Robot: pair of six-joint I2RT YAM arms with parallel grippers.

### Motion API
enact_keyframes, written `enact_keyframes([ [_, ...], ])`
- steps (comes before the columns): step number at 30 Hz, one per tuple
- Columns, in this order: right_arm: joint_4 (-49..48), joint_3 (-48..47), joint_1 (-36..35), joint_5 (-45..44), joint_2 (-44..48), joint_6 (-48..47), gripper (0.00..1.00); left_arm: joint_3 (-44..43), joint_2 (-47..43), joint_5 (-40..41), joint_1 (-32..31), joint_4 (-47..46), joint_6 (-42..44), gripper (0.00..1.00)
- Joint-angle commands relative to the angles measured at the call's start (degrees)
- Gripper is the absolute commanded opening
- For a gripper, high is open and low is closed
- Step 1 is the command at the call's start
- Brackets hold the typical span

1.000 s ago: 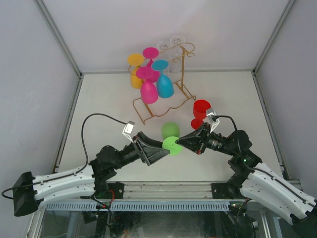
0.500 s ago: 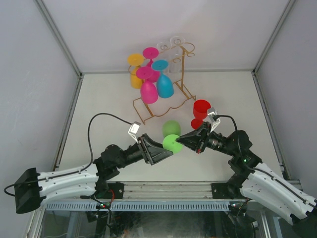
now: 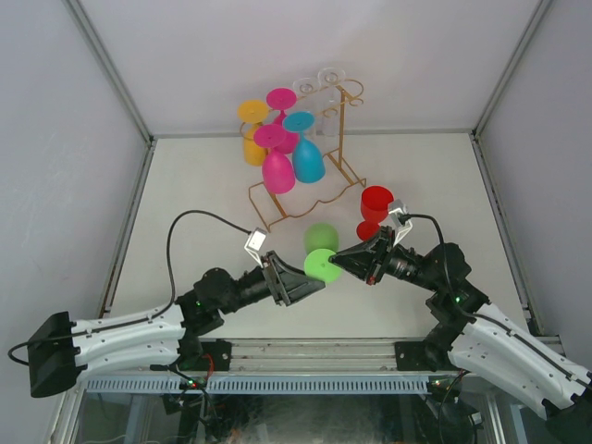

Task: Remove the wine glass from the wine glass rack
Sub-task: Place the wine glass at the center of the board.

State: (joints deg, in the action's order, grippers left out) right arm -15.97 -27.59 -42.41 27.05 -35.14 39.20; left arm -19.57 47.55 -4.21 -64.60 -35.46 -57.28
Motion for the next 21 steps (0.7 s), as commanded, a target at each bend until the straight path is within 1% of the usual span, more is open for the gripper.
enact_keyframes([
  [1, -2.4, -1.1, -0.3, -0.1, 0.1, -0.5, 0.0, -4.9, -0.4, -0.5, 0.0, -1.5, 3.4, 0.51],
  [6, -2.5, -1.2, -0.3, 0.9, -0.6, -0.4, 0.0, -6.1, 0.8, -1.7, 0.0, -1.7, 4.0, 0.44],
  [10, -2.5, -1.1, -0.3, 1.5, -0.8, -0.8, 0.0, -6.1, 1.5, -1.3, 0.0, -3.4, 3.0, 0.43],
  [11, -2.4, -1.2, -0.3, 1.7, -0.9, -0.9, 0.0, -6.0, 1.6, -1.2, 0.0, -3.8, 2.8, 0.41],
  [13, -2.3, -1.1, -0.3, 1.7, -0.8, -1.1, 0.0, -5.8, 1.8, -1.1, 0.0, -4.2, 2.6, 0.36],
  [18, -2.3, -1.2, -0.3, 1.9, -0.9, -1.1, 0.0, -5.4, 2.0, -1.2, 0.0, -4.2, 2.4, 0.19],
  [19, -2.4, -1.2, -0.3, 2.1, -0.9, -1.1, 0.0, -5.3, 2.0, -1.1, 0.0, -4.3, 2.4, 0.17],
  [21, -2.5, -1.1, -0.3, 2.7, -0.9, -1.1, 0.0, -5.2, 1.8, -0.8, 0.0, -4.3, 2.4, 0.16],
])
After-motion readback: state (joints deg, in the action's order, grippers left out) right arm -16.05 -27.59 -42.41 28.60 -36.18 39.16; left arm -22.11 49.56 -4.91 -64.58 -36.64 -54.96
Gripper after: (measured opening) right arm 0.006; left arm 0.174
